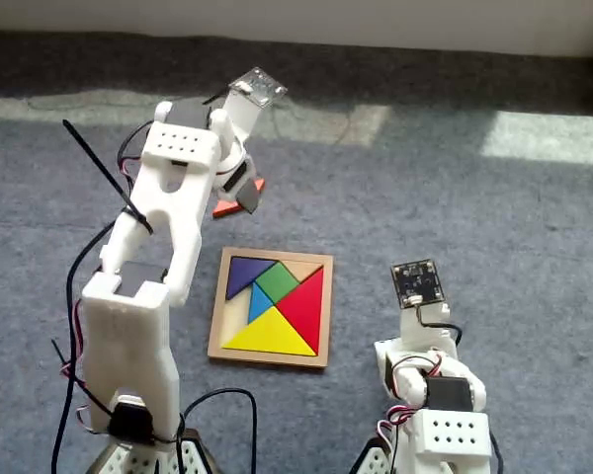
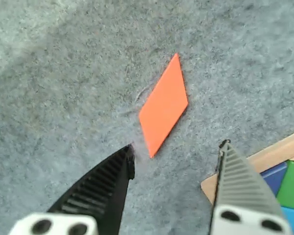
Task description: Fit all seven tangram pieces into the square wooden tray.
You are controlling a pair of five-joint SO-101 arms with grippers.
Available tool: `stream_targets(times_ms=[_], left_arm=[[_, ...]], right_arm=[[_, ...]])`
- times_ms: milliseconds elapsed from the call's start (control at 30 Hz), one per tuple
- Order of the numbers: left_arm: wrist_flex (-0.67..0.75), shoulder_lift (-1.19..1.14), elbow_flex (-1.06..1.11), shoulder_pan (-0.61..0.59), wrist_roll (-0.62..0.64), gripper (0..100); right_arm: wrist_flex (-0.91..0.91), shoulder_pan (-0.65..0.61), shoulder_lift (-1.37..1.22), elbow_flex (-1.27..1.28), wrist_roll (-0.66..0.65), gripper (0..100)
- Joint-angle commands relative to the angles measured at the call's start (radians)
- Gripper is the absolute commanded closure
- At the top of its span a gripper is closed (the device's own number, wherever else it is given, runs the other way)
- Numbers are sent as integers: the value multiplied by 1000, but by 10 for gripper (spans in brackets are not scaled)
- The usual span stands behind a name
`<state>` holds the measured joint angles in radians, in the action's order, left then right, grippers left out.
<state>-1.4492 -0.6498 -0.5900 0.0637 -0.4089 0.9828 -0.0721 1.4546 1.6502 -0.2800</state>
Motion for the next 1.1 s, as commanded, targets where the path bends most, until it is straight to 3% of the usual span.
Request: stream_targets(times_ms=[0, 267, 633, 867, 1067], left_arm=[[-89, -97, -262, -4, -63, 723], [-210, -334, -599, -4, -149, 723], [-210, -538, -725, -5, -193, 724], [-258, -588, -751, -2, -192, 888], [-310, -559, -759, 2, -186, 931]], right_arm=[[-16, 12, 12, -7, -11, 993], [-16, 12, 12, -5, -11, 993], [-16, 12, 12, -4, -11, 993], [-16, 12, 12, -2, -11, 993], [-16, 12, 12, -2, -11, 993]])
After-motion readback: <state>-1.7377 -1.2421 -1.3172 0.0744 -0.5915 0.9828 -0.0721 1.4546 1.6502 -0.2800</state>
